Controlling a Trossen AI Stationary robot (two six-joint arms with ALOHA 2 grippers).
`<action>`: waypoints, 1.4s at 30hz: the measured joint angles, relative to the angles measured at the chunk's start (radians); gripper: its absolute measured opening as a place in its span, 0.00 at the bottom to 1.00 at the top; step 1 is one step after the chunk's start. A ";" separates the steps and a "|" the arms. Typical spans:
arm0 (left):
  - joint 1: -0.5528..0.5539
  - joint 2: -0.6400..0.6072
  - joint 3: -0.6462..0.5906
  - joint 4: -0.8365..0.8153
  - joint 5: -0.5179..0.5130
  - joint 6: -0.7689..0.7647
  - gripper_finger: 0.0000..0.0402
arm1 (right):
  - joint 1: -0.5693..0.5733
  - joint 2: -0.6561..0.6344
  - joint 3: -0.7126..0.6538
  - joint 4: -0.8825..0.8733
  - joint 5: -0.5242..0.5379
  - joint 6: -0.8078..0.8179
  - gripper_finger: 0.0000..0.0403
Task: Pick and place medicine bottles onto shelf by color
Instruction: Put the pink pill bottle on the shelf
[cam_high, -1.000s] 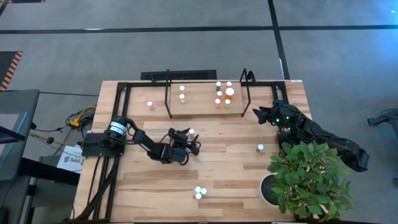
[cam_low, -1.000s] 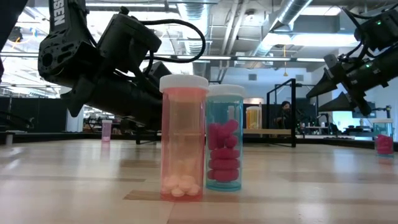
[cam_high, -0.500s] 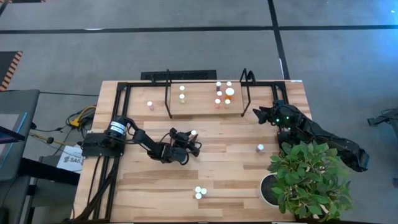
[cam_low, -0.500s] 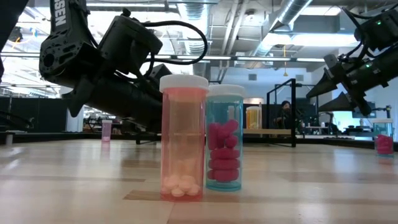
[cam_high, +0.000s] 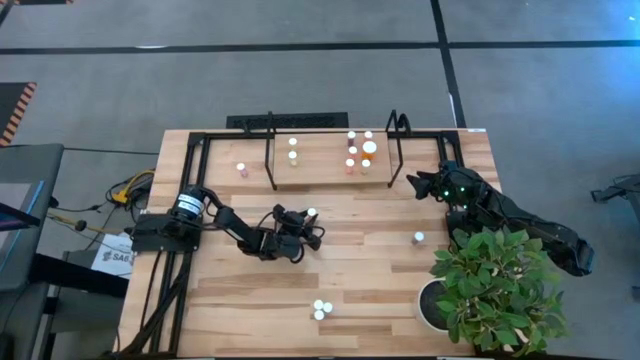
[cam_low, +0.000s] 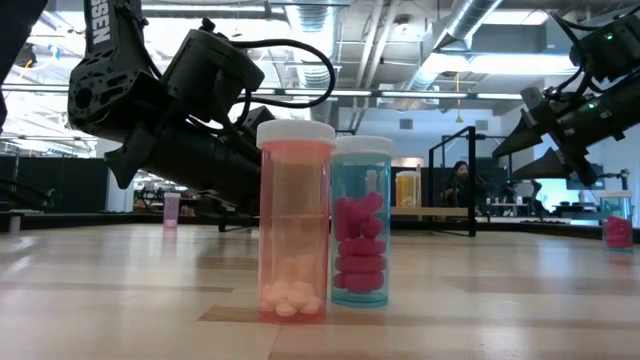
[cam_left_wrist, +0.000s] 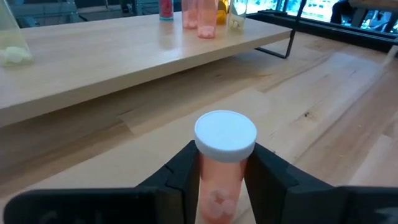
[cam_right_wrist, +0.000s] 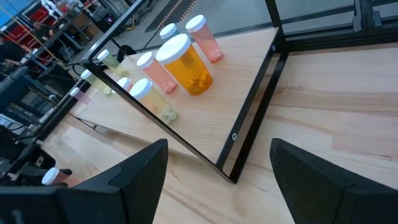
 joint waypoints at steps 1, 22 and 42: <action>0.000 0.000 0.000 -0.001 0.000 0.000 0.22 | 0.000 0.000 0.000 0.000 0.000 0.000 0.76; 0.087 -0.101 0.059 0.049 0.083 0.238 0.22 | 0.000 0.000 0.000 0.000 0.000 0.000 0.76; 0.330 -0.125 0.073 0.022 0.233 0.170 0.22 | 0.000 0.000 0.000 0.000 0.000 0.000 0.76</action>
